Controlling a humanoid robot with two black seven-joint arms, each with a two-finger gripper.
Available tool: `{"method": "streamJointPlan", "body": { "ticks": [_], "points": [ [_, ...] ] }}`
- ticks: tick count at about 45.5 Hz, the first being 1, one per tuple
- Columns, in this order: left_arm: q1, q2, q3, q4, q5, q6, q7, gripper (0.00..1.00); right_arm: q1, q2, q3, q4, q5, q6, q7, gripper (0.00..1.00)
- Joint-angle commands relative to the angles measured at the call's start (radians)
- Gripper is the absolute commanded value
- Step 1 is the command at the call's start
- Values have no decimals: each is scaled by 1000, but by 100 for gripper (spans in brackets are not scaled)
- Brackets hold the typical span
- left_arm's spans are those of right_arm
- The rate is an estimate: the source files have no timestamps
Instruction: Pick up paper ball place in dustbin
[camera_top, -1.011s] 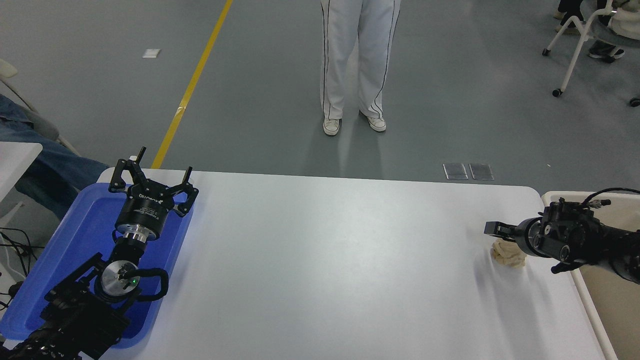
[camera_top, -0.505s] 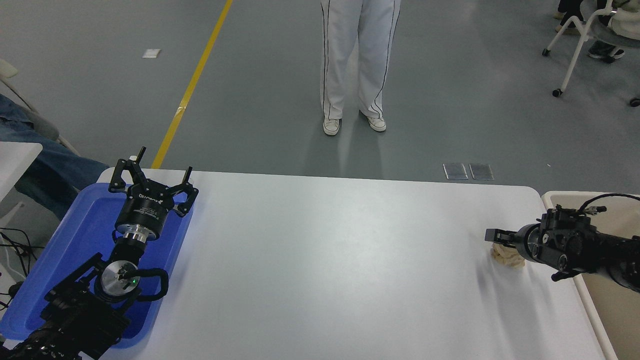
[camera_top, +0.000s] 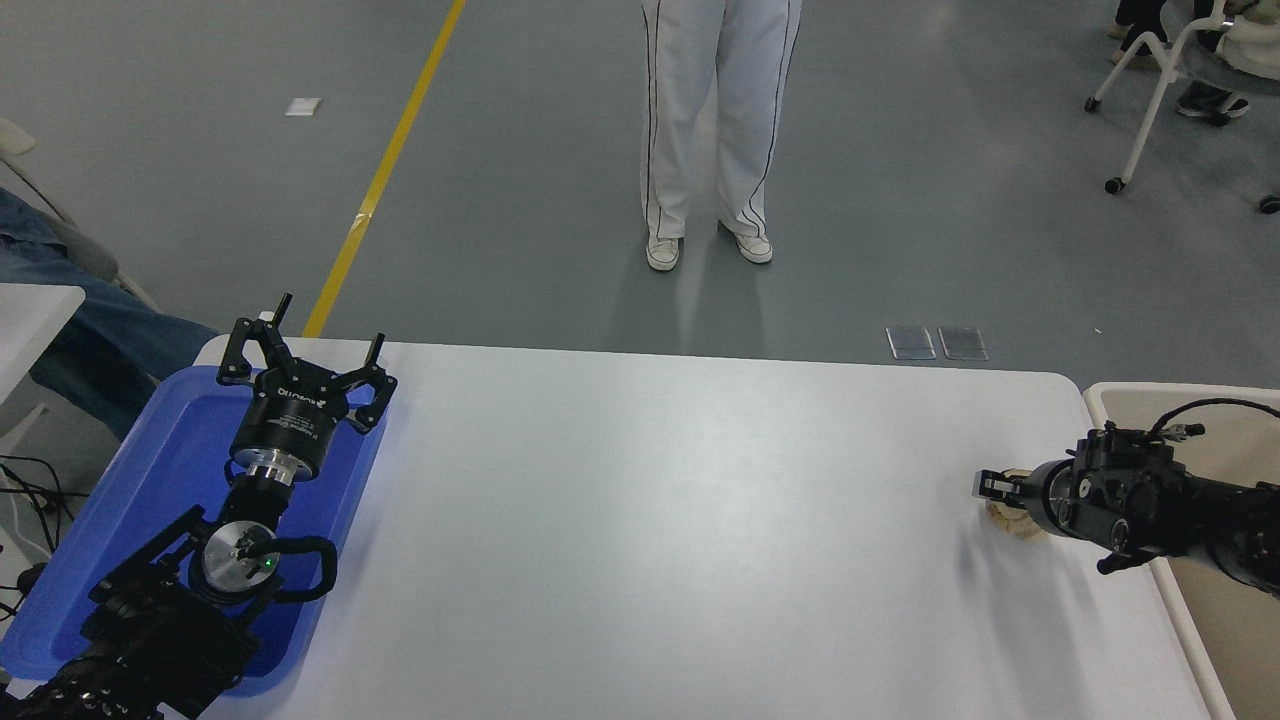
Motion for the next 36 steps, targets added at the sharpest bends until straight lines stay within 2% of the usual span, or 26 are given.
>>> {"method": "streamJointPlan", "body": {
  "ticks": [1, 10, 21, 36],
  "points": [
    [1, 0, 0, 1, 0, 0, 0, 100, 8, -9, 6, 58, 10, 18, 0, 0],
    [0, 0, 0, 1, 0, 0, 0, 100, 41, -32, 3, 81, 61, 23, 0, 0],
    [0, 0, 0, 0, 0, 0, 0, 100, 108, -90, -21, 176, 46, 32, 0, 0],
    [0, 0, 0, 1, 0, 0, 0, 100, 303, -167, -168, 347, 36, 172, 6, 0]
  ]
}}
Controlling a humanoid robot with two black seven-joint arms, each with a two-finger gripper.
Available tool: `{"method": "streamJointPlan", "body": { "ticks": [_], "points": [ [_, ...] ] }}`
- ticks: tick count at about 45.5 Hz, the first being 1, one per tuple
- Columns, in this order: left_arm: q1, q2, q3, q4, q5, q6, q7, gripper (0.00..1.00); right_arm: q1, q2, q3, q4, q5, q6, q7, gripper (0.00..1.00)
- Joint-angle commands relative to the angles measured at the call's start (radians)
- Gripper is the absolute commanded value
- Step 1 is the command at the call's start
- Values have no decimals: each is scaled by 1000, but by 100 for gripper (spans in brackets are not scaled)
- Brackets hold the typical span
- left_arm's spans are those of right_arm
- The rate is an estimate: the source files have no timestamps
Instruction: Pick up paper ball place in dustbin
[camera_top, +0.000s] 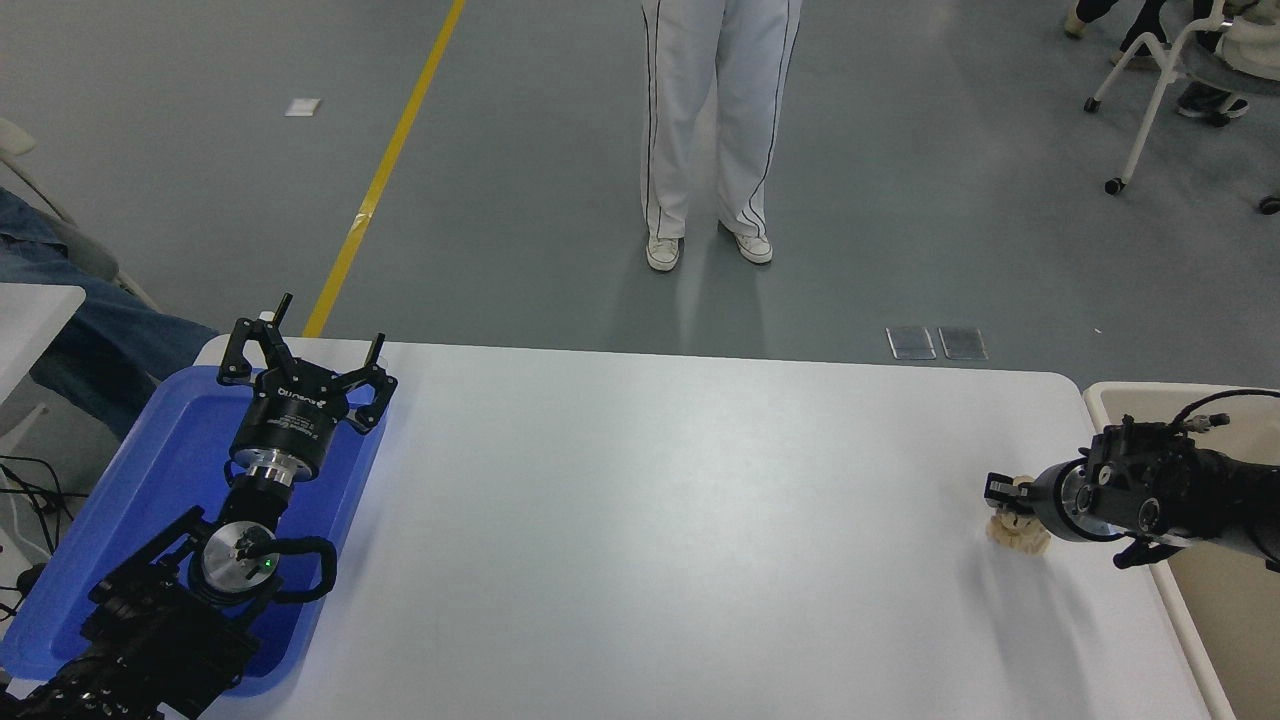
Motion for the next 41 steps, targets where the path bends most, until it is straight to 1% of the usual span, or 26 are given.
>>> {"method": "streamJointPlan", "body": {
  "ticks": [1, 5, 7, 13, 17, 24, 41],
  "points": [
    [0, 0, 0, -1, 0, 0, 0, 100, 140, -52, -104, 129, -7, 104, 5, 0],
    [1, 0, 0, -1, 0, 0, 0, 100, 211, -69, -138, 188, -19, 160, 6, 0],
    [0, 0, 0, 1, 0, 0, 0, 100, 275, -97, -146, 250, -33, 201, 6, 0],
    [0, 0, 0, 1, 0, 0, 0, 100, 395, -144, -157, 351, -99, 298, 6, 0],
    [0, 0, 0, -1, 0, 0, 0, 100, 477, -164, -163, 391, -122, 385, 6, 0],
    [0, 0, 0, 0, 0, 0, 0, 100, 612, -164, -200, 403, -122, 584, 6, 0],
    [0, 0, 0, -1, 0, 2, 0, 100, 929, -164, -258, 517, -110, 589, 6, 0]
  ]
}}
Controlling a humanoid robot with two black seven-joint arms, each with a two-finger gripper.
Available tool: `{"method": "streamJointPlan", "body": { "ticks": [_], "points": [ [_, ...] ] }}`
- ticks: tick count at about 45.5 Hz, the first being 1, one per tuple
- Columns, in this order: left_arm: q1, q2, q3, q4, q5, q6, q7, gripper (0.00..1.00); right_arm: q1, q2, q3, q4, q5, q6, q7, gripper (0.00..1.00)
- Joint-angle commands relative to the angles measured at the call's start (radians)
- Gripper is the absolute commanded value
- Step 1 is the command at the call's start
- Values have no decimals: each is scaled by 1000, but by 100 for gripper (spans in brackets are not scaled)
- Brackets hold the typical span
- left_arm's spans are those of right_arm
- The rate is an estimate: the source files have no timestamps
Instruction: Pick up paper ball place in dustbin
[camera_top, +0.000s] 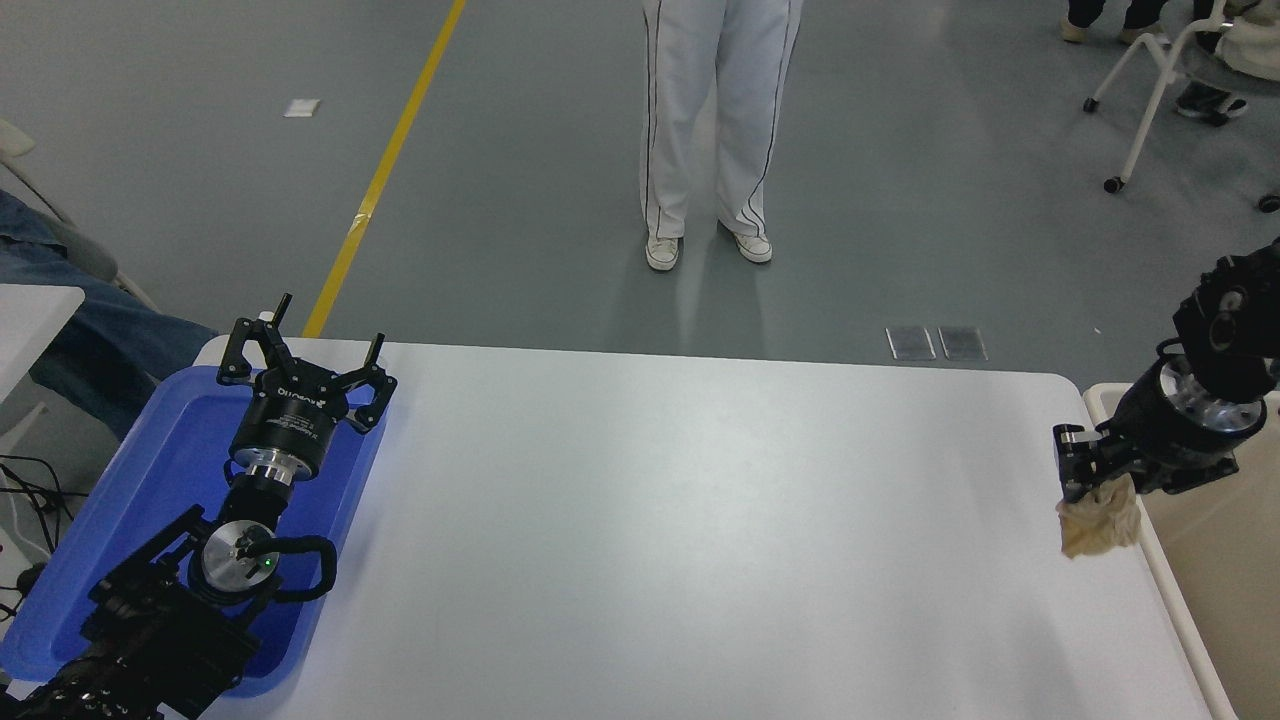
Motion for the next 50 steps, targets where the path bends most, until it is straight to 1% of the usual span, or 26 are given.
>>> {"method": "streamJointPlan", "body": {
  "ticks": [1, 17, 30, 42, 50],
  "points": [
    [0, 0, 0, 0, 0, 0, 0, 100, 216, -3, -37, 77, 5, 42, 0, 0],
    [0, 0, 0, 0, 0, 0, 0, 100, 389, -3, -36, 82, 8, 42, 0, 0],
    [0, 0, 0, 0, 0, 0, 0, 100, 397, -17, -83, 85, 6, 42, 0, 0],
    [0, 0, 0, 0, 0, -1, 0, 100, 402, -107, -284, 82, 3, 42, -1, 0],
    [1, 0, 0, -1, 0, -1, 0, 100, 421, -230, -416, 72, -12, 42, -6, 0]
  ]
}}
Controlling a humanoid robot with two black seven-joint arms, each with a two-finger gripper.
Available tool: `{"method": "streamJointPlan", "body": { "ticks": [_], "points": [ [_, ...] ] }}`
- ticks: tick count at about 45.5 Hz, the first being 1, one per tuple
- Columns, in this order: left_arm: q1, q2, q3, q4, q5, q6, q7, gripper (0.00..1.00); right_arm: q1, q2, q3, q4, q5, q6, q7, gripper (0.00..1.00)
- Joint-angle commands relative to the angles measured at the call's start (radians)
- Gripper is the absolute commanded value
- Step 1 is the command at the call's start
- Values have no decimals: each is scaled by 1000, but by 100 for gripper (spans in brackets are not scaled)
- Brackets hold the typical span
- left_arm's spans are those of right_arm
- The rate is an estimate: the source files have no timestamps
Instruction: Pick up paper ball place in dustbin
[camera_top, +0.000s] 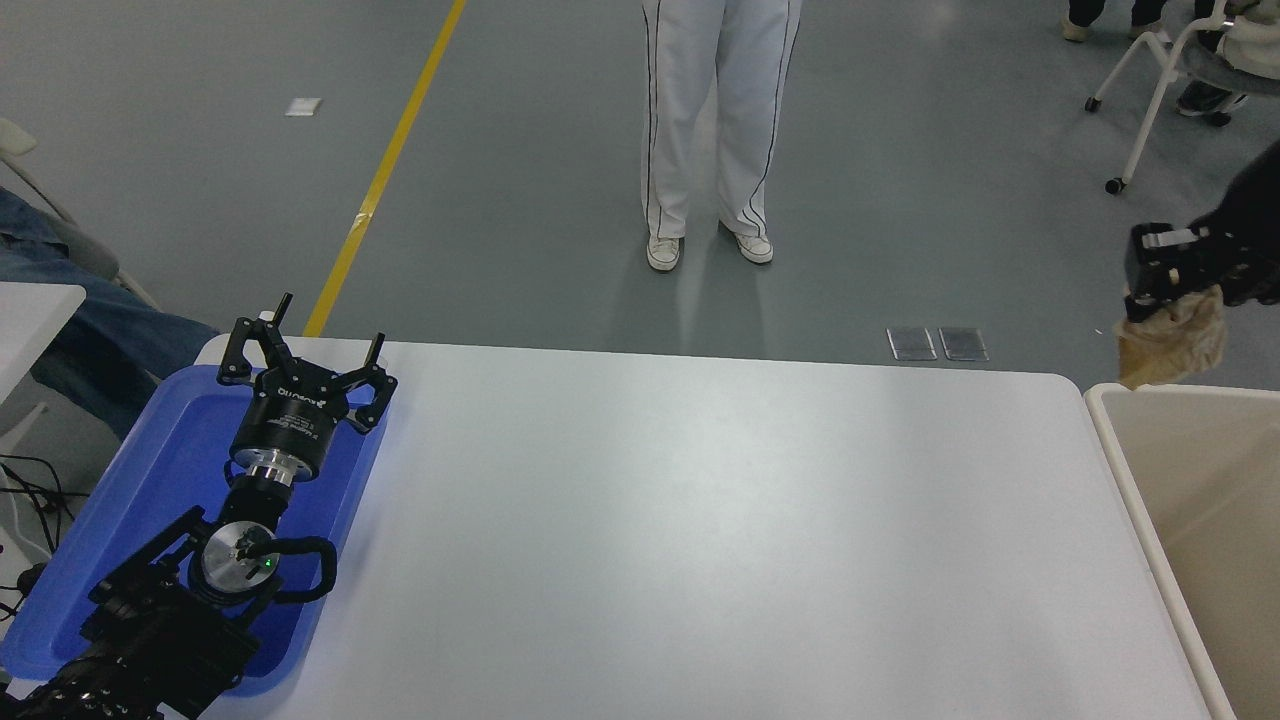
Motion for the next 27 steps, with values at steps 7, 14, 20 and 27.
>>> {"method": "streamJointPlan", "body": {
  "ticks": [7, 14, 20, 27],
  "points": [
    [0, 0, 0, 0, 0, -1, 0, 100, 58, -195, -293, -43, -18, 0, -5, 0],
    [1, 0, 0, -1, 0, -1, 0, 100, 58, -249, -325, -75, -85, 0, -4, 0],
    [0, 0, 0, 0, 0, -1, 0, 100, 58, -275, -325, -106, -87, 0, -4, 0],
    [1, 0, 0, 0, 0, 0, 0, 100, 58, -294, -323, -139, -76, 0, -2, 0]
  ]
}}
